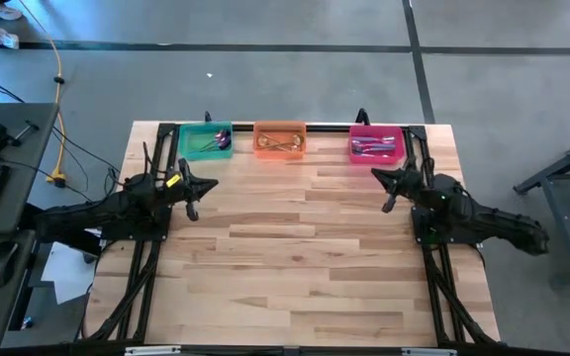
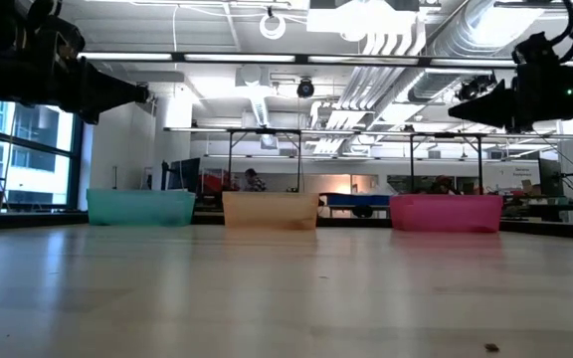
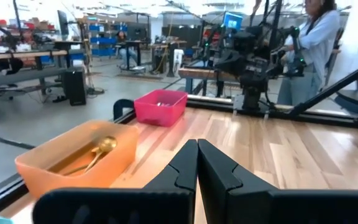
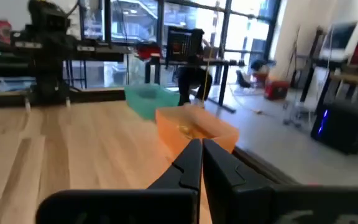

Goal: Sort silverware by color (type)
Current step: Return to Home Position

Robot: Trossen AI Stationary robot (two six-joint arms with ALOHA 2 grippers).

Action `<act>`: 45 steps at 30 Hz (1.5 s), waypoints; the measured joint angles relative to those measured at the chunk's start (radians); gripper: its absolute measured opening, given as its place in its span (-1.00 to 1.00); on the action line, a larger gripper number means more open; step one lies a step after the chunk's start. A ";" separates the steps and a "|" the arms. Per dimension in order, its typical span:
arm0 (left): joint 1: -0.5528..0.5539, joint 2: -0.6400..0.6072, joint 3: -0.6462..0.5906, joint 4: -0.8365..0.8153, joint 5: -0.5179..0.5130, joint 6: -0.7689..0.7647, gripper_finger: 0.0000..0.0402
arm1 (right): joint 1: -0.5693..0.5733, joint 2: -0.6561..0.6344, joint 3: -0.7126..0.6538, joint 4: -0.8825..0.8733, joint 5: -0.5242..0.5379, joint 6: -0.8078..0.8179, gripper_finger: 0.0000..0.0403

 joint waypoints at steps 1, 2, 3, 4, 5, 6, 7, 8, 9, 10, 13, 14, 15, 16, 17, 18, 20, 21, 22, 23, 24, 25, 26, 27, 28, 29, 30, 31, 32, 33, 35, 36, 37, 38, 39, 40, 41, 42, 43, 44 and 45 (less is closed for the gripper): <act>0.000 0.003 0.001 0.003 0.005 0.000 -1.00 | -0.024 0.003 0.000 -0.004 -0.022 0.028 -1.00; 0.000 0.003 0.001 -0.004 0.006 0.002 -1.00 | -0.043 0.007 0.000 -0.007 -0.051 0.049 -1.00; 0.000 0.003 0.001 -0.010 0.005 0.005 -1.00 | -0.060 0.008 0.000 -0.009 -0.073 0.057 -1.00; 0.000 0.003 0.001 -0.014 0.005 0.005 -1.00 | -0.072 0.008 0.000 -0.017 -0.087 0.062 -1.00; 0.000 0.004 0.001 -0.018 0.005 0.005 -1.00 | -0.081 0.010 0.000 -0.017 -0.091 0.063 -1.00; 0.000 0.006 0.001 -0.020 0.006 0.001 -1.00 | -0.088 0.014 0.000 -0.017 -0.093 0.063 -1.00; 0.000 0.008 0.001 -0.021 0.006 -0.006 -1.00 | -0.093 0.017 0.000 -0.017 -0.093 0.064 -1.00; 0.000 0.007 0.001 -0.021 0.006 -0.018 -1.00 | -0.098 0.023 0.000 -0.017 -0.092 0.071 -1.00; 0.000 0.007 0.001 -0.018 0.006 -0.028 -1.00 | -0.103 0.028 0.000 -0.017 -0.089 0.079 -1.00; 0.000 0.007 0.001 -0.017 0.006 -0.036 -1.00 | -0.106 0.031 0.000 -0.017 -0.089 0.098 -1.00; 0.000 0.007 0.001 -0.029 0.007 -0.039 -1.00 | -0.108 0.039 0.000 -0.017 -0.090 0.136 -1.00; 0.000 0.007 0.001 -0.039 0.006 -0.021 -1.00 | -0.108 0.040 0.000 -0.017 -0.091 0.138 -1.00; 0.000 0.009 0.001 -0.045 0.007 0.002 -1.00 | -0.108 0.040 0.000 -0.017 -0.092 0.138 -1.00; 0.000 0.014 0.001 -0.045 0.007 0.022 -1.00 | -0.108 0.040 0.000 -0.017 -0.092 0.138 -1.00; 0.000 0.016 0.001 -0.044 0.007 0.028 -1.00 | -0.108 0.040 0.000 -0.017 -0.092 0.138 -1.00; 0.000 0.018 0.001 -0.044 0.007 0.032 -1.00 | -0.108 0.040 0.000 -0.017 -0.092 0.138 -1.00; 0.000 0.019 0.001 -0.044 0.007 0.026 -1.00 | -0.108 0.040 0.000 -0.017 -0.092 0.138 -1.00; 0.000 0.020 0.001 -0.041 0.007 0.008 -1.00 | -0.108 0.040 0.000 -0.017 -0.092 0.138 -1.00; 0.000 0.021 0.001 -0.042 0.007 -0.016 -1.00 | -0.108 0.040 0.000 -0.017 -0.092 0.138 -1.00; 0.000 0.021 0.001 -0.042 0.007 -0.041 -1.00 | -0.108 0.040 0.000 -0.017 -0.092 0.138 -1.00; 0.000 0.021 0.001 -0.042 0.007 -0.060 -1.00 | -0.108 0.040 0.000 -0.017 -0.092 0.138 -1.00; 0.000 0.021 0.001 -0.042 0.007 -0.073 -1.00 | -0.108 0.040 0.000 -0.017 -0.092 0.138 -1.00; 0.000 0.021 0.001 -0.042 0.007 -0.078 -1.00 | -0.108 0.040 0.000 -0.017 -0.092 0.138 -1.00; 0.000 0.021 0.001 -0.042 0.007 -0.082 -1.00 | -0.108 0.040 0.000 -0.017 -0.092 0.138 -1.00; 0.000 0.021 0.001 -0.042 0.007 -0.098 -1.00 | -0.108 0.040 0.000 -0.017 -0.092 0.138 -1.00; 0.000 0.021 0.001 -0.042 0.007 -0.113 -1.00 | -0.108 0.040 0.000 -0.017 -0.092 0.138 -1.00; 0.000 0.021 0.001 -0.042 0.006 -0.126 -1.00 | -0.108 0.040 0.000 -0.017 -0.092 0.138 -1.00; 0.000 0.021 0.001 -0.042 0.007 -0.131 -1.00 | -0.108 0.040 0.000 -0.017 -0.092 0.138 -1.00; 0.000 0.021 0.001 -0.042 0.007 -0.131 -1.00 | -0.108 0.040 0.000 -0.017 -0.092 0.138 -1.00; 0.000 0.021 0.001 -0.042 0.007 -0.131 -1.00 | -0.108 0.040 0.000 -0.017 -0.092 0.138 -1.00; 0.000 0.021 0.001 -0.042 0.007 -0.131 -1.00 | -0.108 0.040 0.000 -0.017 -0.092 0.138 -1.00; 0.000 0.021 0.001 -0.042 0.007 -0.131 -1.00 | -0.108 0.040 0.000 -0.017 -0.092 0.138 -1.00; 0.000 0.021 0.001 -0.042 0.007 -0.131 -1.00 | -0.108 0.040 0.000 -0.017 -0.092 0.138 -1.00; 0.000 0.021 0.001 -0.042 0.007 -0.132 -1.00 | -0.108 0.040 0.000 -0.017 -0.092 0.138 -1.00; 0.000 0.021 0.001 -0.042 0.007 -0.131 -1.00 | -0.108 0.040 0.000 -0.017 -0.092 0.138 -1.00; 0.000 0.021 0.001 -0.042 0.007 -0.132 -1.00 | -0.108 0.040 0.000 -0.017 -0.092 0.138 -1.00; 0.000 0.021 0.001 -0.042 0.006 -0.131 -1.00 | -0.108 0.040 0.000 -0.017 -0.092 0.138 -1.00; 0.000 0.021 0.001 -0.042 0.007 -0.132 -1.00 | -0.108 0.040 0.000 -0.017 -0.092 0.138 -1.00; 0.000 0.021 0.001 -0.042 0.006 -0.132 -1.00 | -0.108 0.040 0.000 -0.017 -0.092 0.138 -1.00; 0.000 0.021 0.001 -0.042 0.006 -0.132 -1.00 | -0.108 0.040 0.000 -0.017 -0.092 0.138 -1.00; 0.000 0.021 0.001 -0.042 0.006 -0.132 -1.00 | -0.108 0.040 0.000 -0.017 -0.092 0.138 -1.00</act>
